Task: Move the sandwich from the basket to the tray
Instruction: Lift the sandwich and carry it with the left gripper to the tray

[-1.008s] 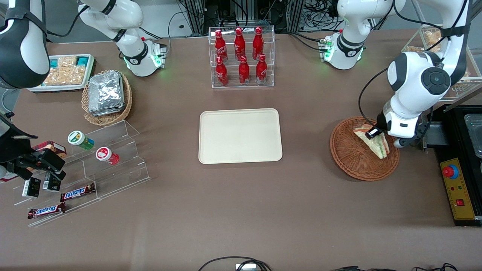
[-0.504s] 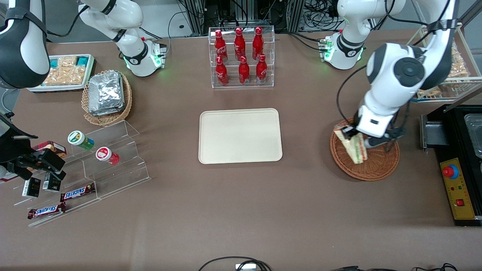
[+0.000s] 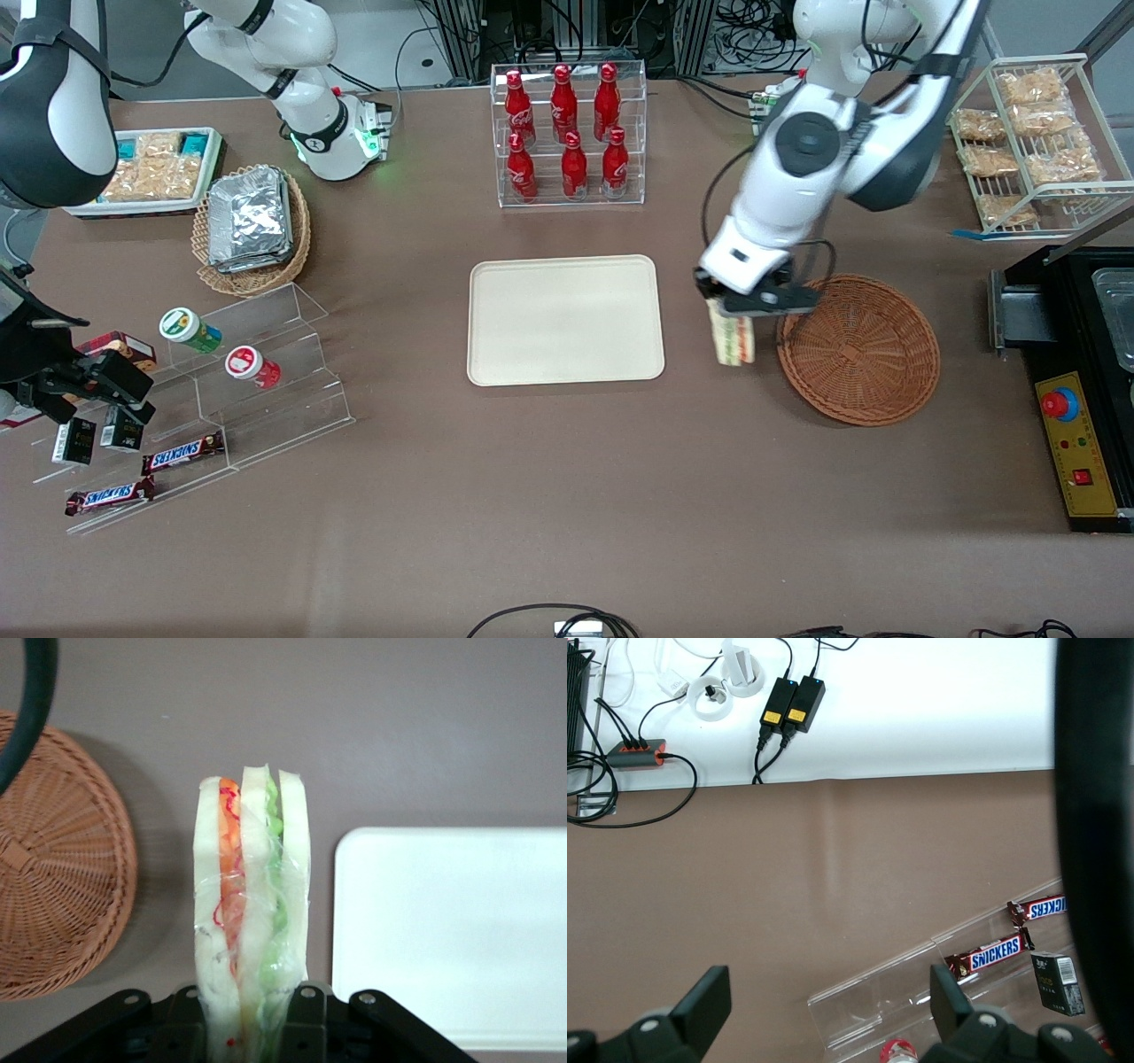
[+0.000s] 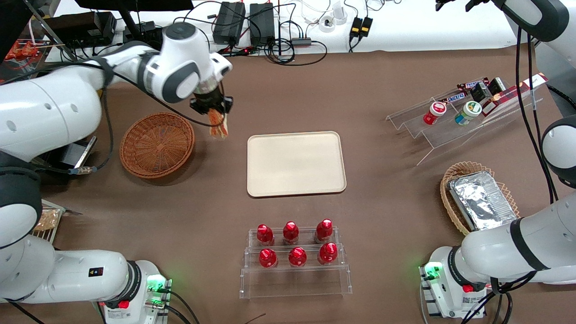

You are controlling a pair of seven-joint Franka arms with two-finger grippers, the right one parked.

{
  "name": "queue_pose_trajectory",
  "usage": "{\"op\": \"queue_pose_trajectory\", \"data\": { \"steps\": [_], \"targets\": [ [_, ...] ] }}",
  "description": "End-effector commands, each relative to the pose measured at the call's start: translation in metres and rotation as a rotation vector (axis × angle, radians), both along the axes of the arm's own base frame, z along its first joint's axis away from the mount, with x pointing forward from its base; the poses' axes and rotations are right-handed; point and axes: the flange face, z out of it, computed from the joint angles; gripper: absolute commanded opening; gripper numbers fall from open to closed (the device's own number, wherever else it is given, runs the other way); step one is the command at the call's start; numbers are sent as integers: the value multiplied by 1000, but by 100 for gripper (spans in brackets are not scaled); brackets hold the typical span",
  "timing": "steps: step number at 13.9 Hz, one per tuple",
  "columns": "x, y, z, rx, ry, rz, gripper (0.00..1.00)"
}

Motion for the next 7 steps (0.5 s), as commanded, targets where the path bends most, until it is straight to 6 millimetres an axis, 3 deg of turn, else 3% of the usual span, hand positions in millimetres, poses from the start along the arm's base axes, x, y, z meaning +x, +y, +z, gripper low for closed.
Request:
{"op": "queue_pose_trajectory", "data": {
  "steps": [1,2,7],
  "targets": [
    [-14,-42,-25,52,18,-80,0],
    [-26,-61,-38,70,20,-107,0],
    [-48,-131,-94,51,32,-109,0]
  ]
}}
